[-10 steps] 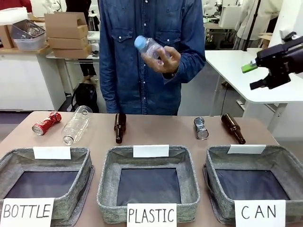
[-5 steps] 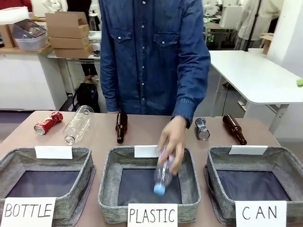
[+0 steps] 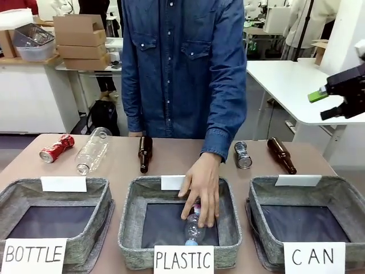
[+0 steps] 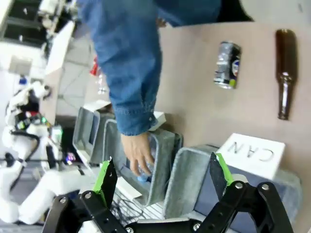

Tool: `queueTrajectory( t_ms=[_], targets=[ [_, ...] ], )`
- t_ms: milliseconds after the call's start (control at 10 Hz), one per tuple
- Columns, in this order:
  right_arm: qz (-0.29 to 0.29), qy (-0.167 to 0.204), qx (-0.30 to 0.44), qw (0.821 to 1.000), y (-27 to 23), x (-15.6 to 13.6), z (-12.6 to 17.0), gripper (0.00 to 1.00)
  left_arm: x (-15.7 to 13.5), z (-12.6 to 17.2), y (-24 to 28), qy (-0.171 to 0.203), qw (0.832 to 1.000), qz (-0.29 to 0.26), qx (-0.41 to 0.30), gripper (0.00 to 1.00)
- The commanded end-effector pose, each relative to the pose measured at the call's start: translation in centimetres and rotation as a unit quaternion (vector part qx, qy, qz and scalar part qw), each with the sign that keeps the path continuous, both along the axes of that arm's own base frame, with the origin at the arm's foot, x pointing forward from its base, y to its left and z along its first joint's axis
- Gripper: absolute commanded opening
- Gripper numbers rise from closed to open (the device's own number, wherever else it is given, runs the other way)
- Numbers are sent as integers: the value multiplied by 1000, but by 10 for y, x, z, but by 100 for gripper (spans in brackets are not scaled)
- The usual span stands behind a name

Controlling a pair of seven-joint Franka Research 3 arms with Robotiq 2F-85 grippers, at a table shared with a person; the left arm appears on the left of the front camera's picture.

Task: Sort the can waste into the basket.
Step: Pick up the can waste from the table and place it in the right Fabric basket.

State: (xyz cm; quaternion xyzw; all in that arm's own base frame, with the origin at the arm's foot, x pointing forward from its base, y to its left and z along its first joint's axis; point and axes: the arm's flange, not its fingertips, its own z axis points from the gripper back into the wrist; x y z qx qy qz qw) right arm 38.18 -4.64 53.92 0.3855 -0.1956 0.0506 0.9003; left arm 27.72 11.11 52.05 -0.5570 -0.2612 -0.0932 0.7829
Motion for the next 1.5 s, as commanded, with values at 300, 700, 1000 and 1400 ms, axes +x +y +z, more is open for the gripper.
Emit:
queueTrajectory(
  t_ms=[300,700,1000,1400],
  targets=[
    [-57,22,31,998,-77,-34,-11,100,0,1,-1,-14,1000,-2,-8,100],
    [-99,24,-38,994,-43,-20,-2,100,0,1,-1,-14,1000,-2,-8,100],
    [-78,55,-101,990,31,49,4,100,0,1,-1,-14,1000,-2,-8,100],
    [-114,105,-240,958,134,161,-70,100,0,1,-1,-14,1000,-2,-8,100]
  ],
)
